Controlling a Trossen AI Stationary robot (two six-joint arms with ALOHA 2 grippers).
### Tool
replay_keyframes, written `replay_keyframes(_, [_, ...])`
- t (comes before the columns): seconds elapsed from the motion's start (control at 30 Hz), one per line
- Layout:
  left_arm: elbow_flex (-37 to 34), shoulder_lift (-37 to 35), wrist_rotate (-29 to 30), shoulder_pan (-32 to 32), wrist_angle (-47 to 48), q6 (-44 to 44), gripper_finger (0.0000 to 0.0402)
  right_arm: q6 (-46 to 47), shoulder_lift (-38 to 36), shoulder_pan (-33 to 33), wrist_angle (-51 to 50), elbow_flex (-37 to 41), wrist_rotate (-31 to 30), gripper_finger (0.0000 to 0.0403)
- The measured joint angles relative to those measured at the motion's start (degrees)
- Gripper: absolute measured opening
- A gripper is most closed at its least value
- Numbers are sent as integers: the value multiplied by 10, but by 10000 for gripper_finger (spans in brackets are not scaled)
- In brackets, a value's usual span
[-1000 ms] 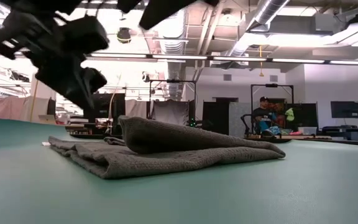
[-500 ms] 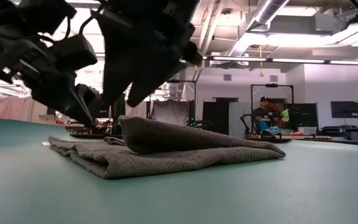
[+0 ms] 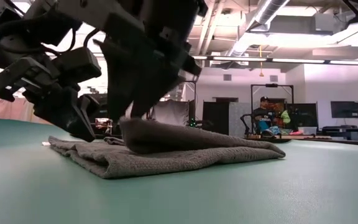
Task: Roll towel
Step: Fold the gray towel
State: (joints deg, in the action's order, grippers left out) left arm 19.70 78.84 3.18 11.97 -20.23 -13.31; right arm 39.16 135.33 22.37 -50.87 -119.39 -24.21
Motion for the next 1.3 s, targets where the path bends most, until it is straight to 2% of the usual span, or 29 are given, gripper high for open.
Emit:
replay_keyframes(0.3, [0,0,-6,0,-3,10,0,16,18,-5,-8,0,10,201])
replay_keyframes(0.4, [0,0,-6,0,-3,12,0,35,18,-10,-23,0,10,188])
replay_keyframes(0.5, [0,0,-5,0,-3,15,0,50,18,-13,-28,0,10,147])
replay_keyframes(0.63, [0,0,-4,0,-3,15,0,45,18,-16,-31,-13,15,47])
replay_keyframes(0.7, [0,0,-2,0,-3,16,0,34,18,-16,-30,-23,16,17])
replay_keyframes(0.83, [0,0,2,-1,-3,21,0,22,19,-14,-41,-49,16,19])
replay_keyframes(0.97, [0,0,2,-1,-3,21,0,-33,18,-2,-37,-84,17,9])
replay_keyframes(1.13, [0,0,2,-1,-3,21,0,-47,19,16,-40,-87,56,11])
replay_keyframes(1.3, [0,0,3,-1,-3,21,0,-69,19,36,-28,-87,63,12])
